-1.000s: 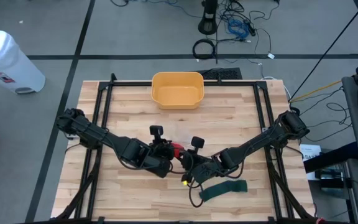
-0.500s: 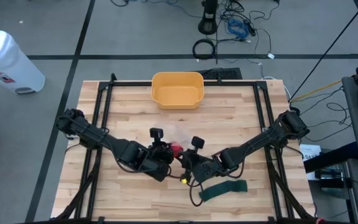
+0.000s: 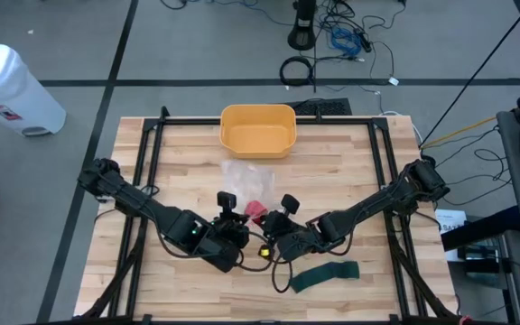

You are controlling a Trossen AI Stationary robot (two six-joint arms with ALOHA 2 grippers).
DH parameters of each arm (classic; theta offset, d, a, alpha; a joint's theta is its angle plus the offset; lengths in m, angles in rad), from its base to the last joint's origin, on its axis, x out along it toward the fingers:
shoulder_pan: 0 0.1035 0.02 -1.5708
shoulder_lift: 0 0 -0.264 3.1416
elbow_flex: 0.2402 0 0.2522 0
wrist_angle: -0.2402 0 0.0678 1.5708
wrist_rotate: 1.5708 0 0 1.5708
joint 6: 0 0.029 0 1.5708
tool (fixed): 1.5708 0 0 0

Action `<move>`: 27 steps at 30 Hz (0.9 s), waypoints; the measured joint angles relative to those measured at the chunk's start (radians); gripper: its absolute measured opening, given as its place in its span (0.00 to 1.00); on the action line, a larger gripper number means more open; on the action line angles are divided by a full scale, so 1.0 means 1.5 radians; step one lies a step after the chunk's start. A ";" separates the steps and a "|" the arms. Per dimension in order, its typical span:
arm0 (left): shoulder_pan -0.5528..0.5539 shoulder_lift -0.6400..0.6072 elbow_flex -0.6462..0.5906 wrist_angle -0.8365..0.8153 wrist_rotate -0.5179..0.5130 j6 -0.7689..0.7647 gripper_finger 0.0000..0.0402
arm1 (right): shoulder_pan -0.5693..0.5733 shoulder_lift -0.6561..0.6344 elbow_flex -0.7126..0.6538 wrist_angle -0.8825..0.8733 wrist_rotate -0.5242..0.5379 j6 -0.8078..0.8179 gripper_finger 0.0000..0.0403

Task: Roll bandage
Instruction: Put the rolled red bandage into the transparent zip bag

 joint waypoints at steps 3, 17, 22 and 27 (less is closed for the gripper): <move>-0.005 -0.010 0.000 0.001 -0.008 -0.011 0.00 | 0.001 0.000 0.000 -0.008 0.000 0.016 0.09; -0.012 -0.011 0.000 -0.001 0.012 -0.055 0.00 | 0.047 -0.004 0.000 0.061 0.043 0.010 0.09; -0.020 -0.011 0.000 -0.001 0.012 -0.060 0.00 | 0.060 -0.004 0.000 0.033 0.113 0.044 0.09; -0.037 -0.011 0.000 0.000 -0.008 -0.055 0.00 | 0.059 -0.004 0.000 -0.052 0.135 0.137 0.09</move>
